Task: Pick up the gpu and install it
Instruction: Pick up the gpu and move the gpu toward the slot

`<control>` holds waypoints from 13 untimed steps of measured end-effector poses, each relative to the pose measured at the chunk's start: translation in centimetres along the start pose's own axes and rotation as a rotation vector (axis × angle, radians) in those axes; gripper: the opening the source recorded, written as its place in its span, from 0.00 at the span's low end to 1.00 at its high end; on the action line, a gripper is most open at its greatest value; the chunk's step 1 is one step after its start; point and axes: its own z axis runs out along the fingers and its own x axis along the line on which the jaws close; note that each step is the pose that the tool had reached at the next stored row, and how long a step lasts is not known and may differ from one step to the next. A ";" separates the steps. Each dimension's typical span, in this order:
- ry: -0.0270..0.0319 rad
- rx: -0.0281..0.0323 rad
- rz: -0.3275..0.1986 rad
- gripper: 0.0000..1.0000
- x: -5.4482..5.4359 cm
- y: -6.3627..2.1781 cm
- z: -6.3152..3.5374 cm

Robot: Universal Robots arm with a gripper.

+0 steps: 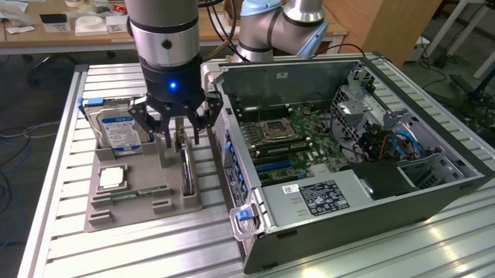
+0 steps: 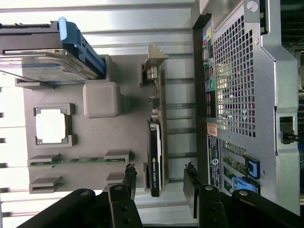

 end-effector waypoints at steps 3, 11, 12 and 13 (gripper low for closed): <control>-0.0001 -0.0001 0.000 0.53 0.0 0.00 0.08; 0.0001 0.0001 0.000 0.53 0.0 -0.01 0.30; 0.0000 0.0001 0.000 0.53 0.0 -0.01 0.30; 0.0000 0.0001 0.000 0.53 0.0 -0.01 0.30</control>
